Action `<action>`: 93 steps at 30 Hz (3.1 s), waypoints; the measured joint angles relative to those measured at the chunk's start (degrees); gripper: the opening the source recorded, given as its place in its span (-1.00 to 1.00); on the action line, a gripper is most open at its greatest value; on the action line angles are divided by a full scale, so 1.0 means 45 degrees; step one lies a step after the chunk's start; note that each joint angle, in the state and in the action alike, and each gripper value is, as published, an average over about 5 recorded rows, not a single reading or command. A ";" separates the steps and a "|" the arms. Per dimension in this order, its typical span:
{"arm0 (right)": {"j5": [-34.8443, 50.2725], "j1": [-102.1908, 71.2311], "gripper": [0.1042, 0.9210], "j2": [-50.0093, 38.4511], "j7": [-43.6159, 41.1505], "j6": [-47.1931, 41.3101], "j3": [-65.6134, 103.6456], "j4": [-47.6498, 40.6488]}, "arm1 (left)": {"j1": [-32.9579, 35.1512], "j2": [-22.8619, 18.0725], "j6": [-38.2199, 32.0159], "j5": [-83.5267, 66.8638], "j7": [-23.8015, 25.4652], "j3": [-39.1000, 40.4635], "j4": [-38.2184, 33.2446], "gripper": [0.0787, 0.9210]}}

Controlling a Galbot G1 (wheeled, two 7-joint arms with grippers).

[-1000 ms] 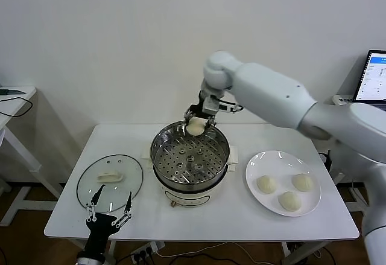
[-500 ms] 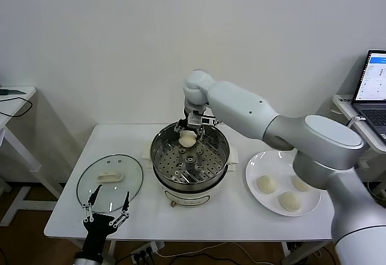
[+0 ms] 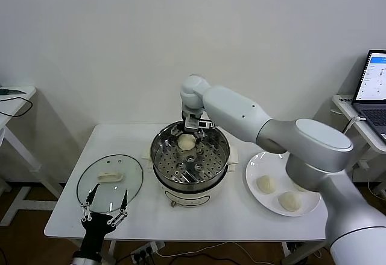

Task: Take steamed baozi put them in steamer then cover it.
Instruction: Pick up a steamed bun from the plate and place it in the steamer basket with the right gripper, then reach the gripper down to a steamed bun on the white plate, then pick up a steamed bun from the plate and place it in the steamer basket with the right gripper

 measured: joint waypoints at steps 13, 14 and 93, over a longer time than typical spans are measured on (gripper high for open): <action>0.6428 0.2571 0.76 -0.4511 -0.1047 -0.6411 -0.2452 0.2050 | -0.0111 0.0006 0.0053 0.0022 0.0000 0.0283 0.0054 0.77; 0.6773 0.2620 0.76 -0.4848 -0.1021 -0.6808 -0.2709 0.2184 | -0.0127 0.0004 0.0053 0.0023 -0.0001 0.0298 0.0061 0.77; 1.0113 0.4561 0.34 -0.4243 -0.1694 -1.0973 -0.4919 0.3756 | -0.0067 -0.0043 0.0203 -0.0019 -0.0240 0.0472 -0.0056 0.77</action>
